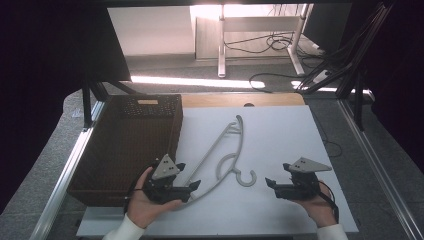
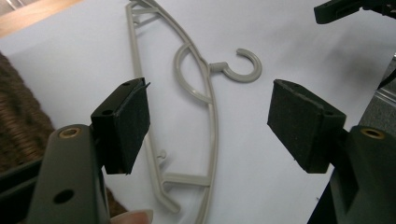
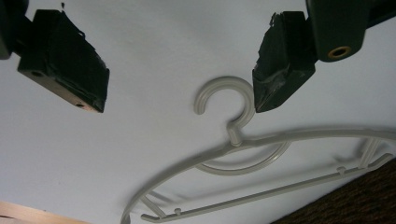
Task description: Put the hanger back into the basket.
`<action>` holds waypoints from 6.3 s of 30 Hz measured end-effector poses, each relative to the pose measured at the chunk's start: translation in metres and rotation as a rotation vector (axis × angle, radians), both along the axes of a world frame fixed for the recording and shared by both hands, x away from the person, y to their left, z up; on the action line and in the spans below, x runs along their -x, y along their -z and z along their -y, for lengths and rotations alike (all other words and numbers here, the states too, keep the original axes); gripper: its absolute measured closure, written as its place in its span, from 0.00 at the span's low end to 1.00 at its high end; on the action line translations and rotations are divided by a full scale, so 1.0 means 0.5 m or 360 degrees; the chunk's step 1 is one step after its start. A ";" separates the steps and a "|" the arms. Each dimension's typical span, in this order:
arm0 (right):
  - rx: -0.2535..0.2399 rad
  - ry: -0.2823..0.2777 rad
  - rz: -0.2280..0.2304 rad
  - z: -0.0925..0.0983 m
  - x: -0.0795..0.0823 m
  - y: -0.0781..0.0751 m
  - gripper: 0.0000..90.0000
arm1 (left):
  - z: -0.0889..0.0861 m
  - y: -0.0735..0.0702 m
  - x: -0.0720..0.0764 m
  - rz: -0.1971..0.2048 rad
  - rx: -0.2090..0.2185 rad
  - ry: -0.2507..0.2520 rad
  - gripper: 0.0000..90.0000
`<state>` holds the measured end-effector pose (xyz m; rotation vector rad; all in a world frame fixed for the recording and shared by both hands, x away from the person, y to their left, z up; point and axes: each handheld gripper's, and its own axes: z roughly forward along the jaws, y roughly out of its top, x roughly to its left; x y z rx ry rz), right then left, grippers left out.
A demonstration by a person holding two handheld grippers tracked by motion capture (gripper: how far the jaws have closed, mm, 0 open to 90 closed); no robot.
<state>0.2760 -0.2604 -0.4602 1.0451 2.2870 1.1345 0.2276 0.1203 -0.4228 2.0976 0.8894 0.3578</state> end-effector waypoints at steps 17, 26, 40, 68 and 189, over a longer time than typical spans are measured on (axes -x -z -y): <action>-0.0020 0.0028 0.0002 0.011 0.002 -0.004 0.22 | 0.067 0.018 -0.036 -0.0126 -0.0065 0.0099 0.35; -0.0004 0.0024 -0.0009 0.010 -0.001 0.001 0.22 | 0.107 0.050 -0.064 -0.0223 -0.0147 0.0141 0.39; 0.0019 0.0015 -0.0028 0.006 0.000 0.008 0.22 | 0.139 0.090 -0.101 -0.0358 -0.0237 0.0090 0.42; 0.0041 0.0004 -0.0048 0.005 -0.003 0.016 0.22 | 0.169 0.152 -0.136 -0.0518 -0.0412 0.0039 0.55; 0.0023 0.0218 -0.0040 0.072 -0.017 0.013 0.21 | -0.111 -0.142 -0.141 -0.0329 0.0096 -0.0098 0.91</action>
